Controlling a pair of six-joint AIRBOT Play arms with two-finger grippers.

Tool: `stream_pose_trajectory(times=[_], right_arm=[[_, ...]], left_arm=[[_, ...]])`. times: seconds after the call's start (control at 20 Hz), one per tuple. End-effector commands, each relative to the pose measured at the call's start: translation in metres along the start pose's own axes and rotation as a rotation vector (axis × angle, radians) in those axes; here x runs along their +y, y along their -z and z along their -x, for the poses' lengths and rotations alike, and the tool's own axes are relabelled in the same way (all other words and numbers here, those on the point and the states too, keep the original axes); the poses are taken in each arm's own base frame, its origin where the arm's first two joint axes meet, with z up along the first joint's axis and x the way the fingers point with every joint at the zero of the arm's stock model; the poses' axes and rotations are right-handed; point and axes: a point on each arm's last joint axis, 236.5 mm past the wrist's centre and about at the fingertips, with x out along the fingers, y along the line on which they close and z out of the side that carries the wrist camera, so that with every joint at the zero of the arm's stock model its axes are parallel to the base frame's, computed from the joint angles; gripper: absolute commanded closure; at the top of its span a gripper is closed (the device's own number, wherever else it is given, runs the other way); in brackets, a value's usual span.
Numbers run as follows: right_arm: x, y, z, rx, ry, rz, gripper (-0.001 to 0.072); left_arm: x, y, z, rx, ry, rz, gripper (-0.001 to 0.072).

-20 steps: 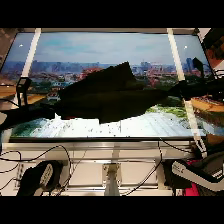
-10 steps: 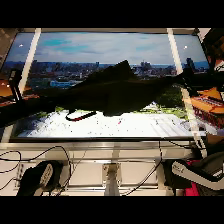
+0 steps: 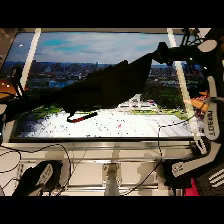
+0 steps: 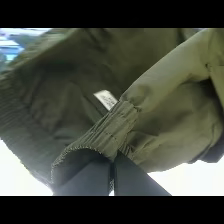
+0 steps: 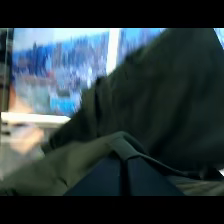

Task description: Fold the clothes and pants, and hang the long-sleeved shirts on hangers.

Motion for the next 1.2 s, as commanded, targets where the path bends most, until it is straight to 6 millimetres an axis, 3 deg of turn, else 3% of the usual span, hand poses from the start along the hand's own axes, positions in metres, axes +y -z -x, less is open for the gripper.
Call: stream_pose_trajectory(times=[0.0,0.15,0.35,0.55,0.6,0.65,0.7,0.75,0.85,0.95,1.05,1.15], right_arm=[[-0.002,-0.035,-0.053,-0.086,-0.018,-0.059,0.0711],[-0.012,-0.050,-0.083,-0.127,-0.029,-0.140,0.0711],[-0.042,-0.053,-0.111,-0.169,-0.011,-0.240,0.0709],[-0.049,-0.097,-0.118,-0.408,-0.020,-0.297,0.0695],[-0.047,-0.106,-0.116,-0.453,-0.025,-0.292,0.0654],[-0.045,-0.110,-0.114,-0.479,-0.026,-0.287,0.0538],[-0.045,-0.110,-0.114,-0.478,-0.027,-0.287,0.0444],[-0.048,-0.110,-0.113,-0.471,-0.021,-0.285,0.0296],[-0.058,-0.105,-0.111,-0.436,0.001,-0.281,0.0256],[-0.072,-0.088,-0.108,-0.330,0.025,-0.282,0.0225],[-0.093,-0.059,-0.098,-0.166,0.051,-0.312,0.0191],[-0.113,-0.017,-0.079,0.048,0.072,-0.334,0.0154]], left_arm=[[0.037,0.003,-0.028,0.014,-0.063,0.088,0.0700],[0.066,0.004,-0.047,0.011,-0.119,0.135,0.0700],[0.094,0.005,-0.062,-0.006,-0.183,0.173,0.0700],[0.129,-0.010,-0.074,-0.117,-0.266,0.276,0.0697],[0.135,-0.014,-0.078,-0.150,-0.266,0.340,0.0654],[0.140,-0.015,-0.080,-0.169,-0.269,0.383,0.0428],[0.144,-0.016,-0.083,-0.186,-0.274,0.421,0.0089],[0.147,-0.017,-0.085,-0.196,-0.273,0.451,0.0009],[0.151,-0.020,-0.083,-0.213,-0.286,0.455,0.0010],[0.147,-0.034,-0.078,-0.238,-0.279,0.427,0.0028],[0.136,-0.062,-0.064,-0.298,-0.261,0.390,0.0048],[0.113,-0.097,-0.042,-0.362,-0.228,0.291,0.0048]])
